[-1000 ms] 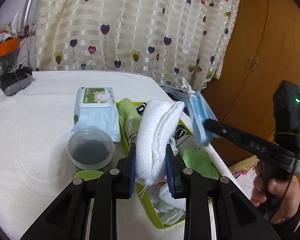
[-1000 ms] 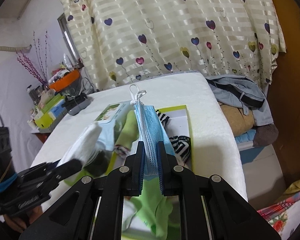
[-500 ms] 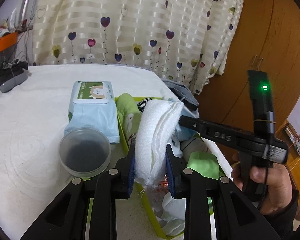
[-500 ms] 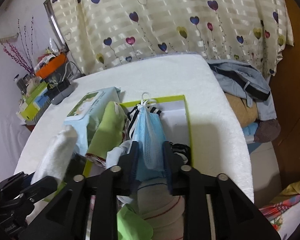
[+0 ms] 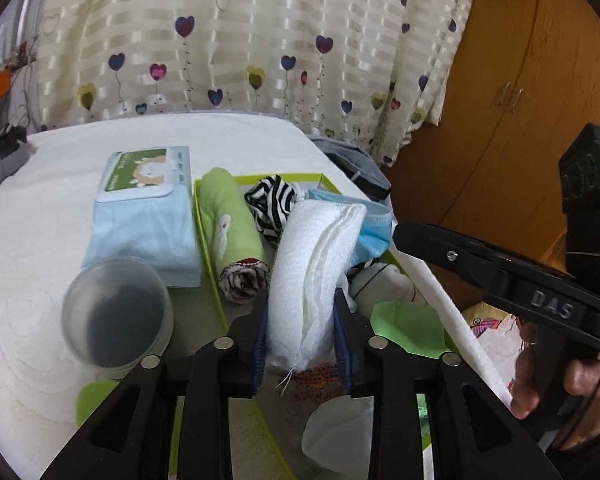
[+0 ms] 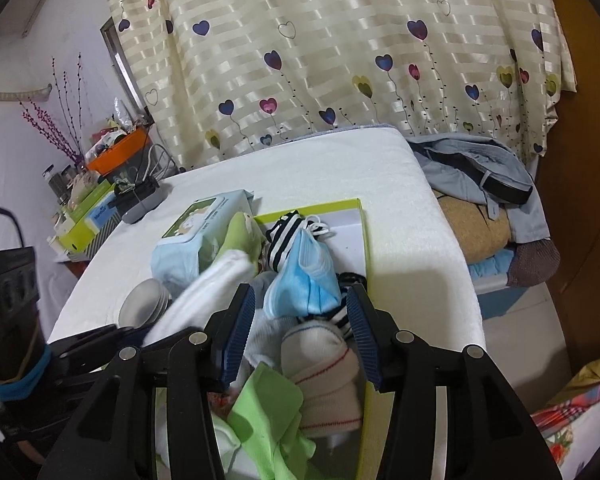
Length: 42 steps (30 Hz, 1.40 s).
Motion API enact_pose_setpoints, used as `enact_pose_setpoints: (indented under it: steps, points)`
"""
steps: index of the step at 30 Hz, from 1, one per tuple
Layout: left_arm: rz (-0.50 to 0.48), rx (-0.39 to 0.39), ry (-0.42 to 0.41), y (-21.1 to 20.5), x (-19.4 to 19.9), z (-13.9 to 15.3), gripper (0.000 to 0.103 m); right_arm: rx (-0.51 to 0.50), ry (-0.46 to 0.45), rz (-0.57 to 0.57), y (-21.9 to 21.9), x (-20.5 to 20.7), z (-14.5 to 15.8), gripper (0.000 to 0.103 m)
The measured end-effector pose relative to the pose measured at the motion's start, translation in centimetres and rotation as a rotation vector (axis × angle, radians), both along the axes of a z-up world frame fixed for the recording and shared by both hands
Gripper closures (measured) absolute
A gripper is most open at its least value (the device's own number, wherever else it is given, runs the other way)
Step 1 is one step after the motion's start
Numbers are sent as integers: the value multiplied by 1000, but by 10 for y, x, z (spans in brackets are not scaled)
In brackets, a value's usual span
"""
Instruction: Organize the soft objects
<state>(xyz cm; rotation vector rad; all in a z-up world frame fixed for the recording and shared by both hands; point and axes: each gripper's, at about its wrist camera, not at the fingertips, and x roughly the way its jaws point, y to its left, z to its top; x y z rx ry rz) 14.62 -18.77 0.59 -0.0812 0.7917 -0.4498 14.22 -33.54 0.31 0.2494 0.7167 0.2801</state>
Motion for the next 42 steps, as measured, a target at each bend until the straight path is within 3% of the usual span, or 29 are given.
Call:
enact_pose_setpoints:
  steps: [6,19,29,42]
  points:
    - [12,-5,-26,4,-5,7,59,-37,-13,10,6,-11,3,54]
    - [-2,-17,-73,9,-30,26,58,-103,-61,11,19,-45,17,54]
    - [13,19,-116,18,-65,38,58,-136,-106,23,35,-81,28,54]
    - [49,42,-127,44,-104,37,58,-159,-93,40,59,-118,20,53]
